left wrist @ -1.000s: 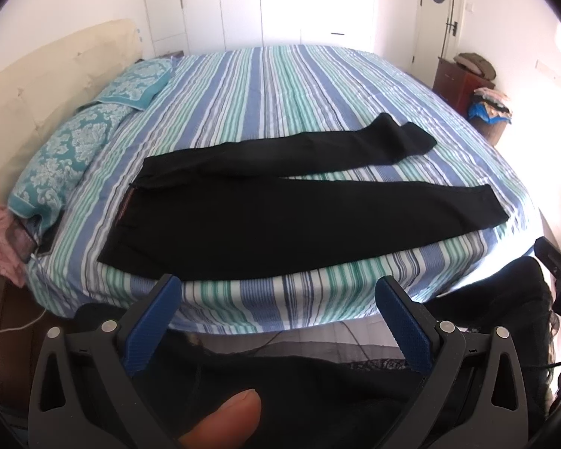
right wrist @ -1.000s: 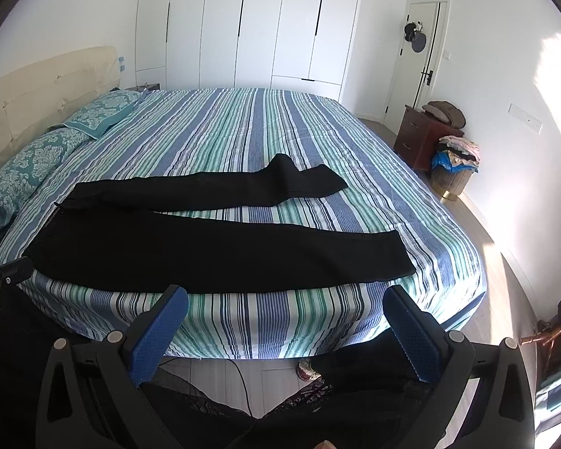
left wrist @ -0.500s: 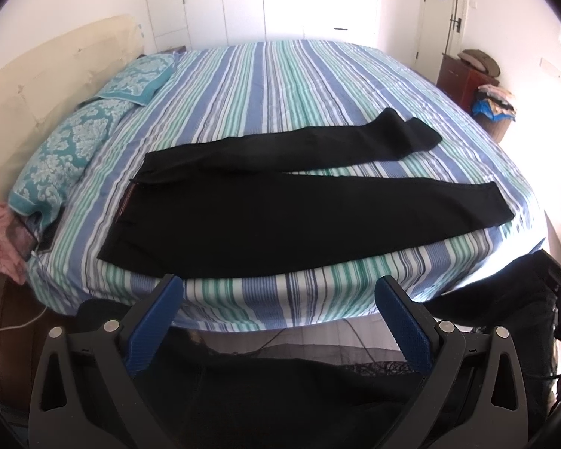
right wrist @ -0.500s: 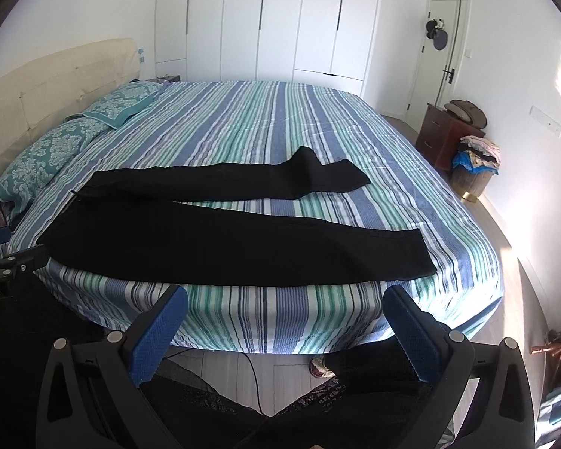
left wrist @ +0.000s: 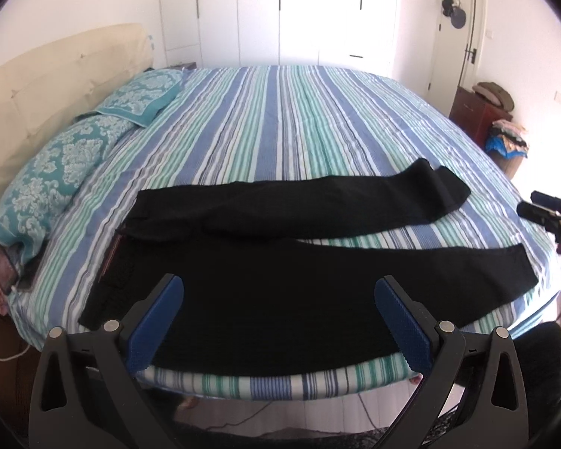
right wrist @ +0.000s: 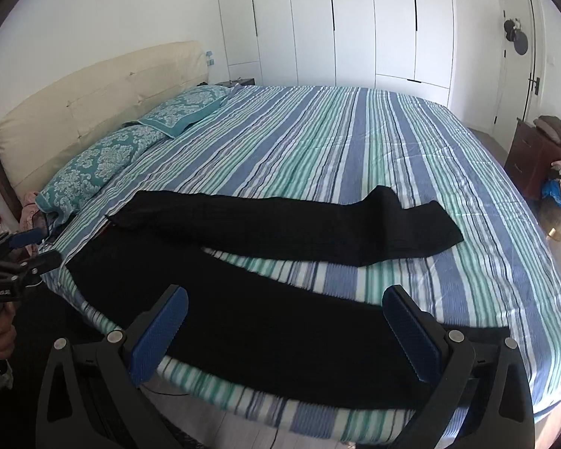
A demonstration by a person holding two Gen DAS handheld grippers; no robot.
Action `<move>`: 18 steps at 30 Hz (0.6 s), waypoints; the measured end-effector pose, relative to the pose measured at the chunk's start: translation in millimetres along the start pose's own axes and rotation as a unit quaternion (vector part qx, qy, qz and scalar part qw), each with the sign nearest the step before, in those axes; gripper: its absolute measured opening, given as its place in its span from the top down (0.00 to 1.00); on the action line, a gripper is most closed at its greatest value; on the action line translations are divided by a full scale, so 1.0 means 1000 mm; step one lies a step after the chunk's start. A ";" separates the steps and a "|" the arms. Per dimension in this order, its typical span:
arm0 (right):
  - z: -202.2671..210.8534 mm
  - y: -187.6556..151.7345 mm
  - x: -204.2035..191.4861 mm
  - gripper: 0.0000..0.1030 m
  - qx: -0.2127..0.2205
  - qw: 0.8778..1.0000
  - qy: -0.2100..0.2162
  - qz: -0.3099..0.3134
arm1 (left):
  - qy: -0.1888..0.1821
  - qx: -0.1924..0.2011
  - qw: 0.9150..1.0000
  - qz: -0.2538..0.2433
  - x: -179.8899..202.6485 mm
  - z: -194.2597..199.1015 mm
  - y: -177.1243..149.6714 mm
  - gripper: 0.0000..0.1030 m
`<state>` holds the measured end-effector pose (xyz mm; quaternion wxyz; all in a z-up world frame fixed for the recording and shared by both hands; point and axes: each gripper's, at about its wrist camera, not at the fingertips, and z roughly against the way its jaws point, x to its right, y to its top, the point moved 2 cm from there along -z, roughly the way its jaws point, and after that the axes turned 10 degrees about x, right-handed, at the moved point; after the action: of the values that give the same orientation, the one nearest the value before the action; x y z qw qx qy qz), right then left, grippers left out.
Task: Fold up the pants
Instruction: 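Move the right tool to a trouser leg hem and grasp it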
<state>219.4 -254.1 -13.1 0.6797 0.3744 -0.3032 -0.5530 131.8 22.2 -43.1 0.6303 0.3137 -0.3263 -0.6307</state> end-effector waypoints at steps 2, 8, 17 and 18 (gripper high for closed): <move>-0.049 0.020 0.063 0.00 -0.027 0.999 -0.017 -0.007 | 0.003 -0.015 1.000 0.012 -0.003 -0.021 -0.002 0.01; -0.212 0.039 0.238 0.04 -0.160 0.981 -0.102 -0.026 | 0.007 -0.068 0.997 0.032 0.006 -0.068 -0.023 0.01; -0.338 0.015 0.306 0.30 -0.235 0.967 -0.081 -0.061 | 0.021 -0.137 0.990 -0.010 0.032 -0.104 -0.051 0.01; -0.337 0.011 0.307 0.39 -0.246 0.965 -0.064 -0.064 | 0.019 -0.142 0.990 -0.011 0.035 -0.106 -0.053 0.01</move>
<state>566.9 -494.8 -184.6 0.6932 0.1788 -0.1761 -0.6757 185.3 -14.5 -147.8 0.6677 0.2364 -0.2178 -0.6714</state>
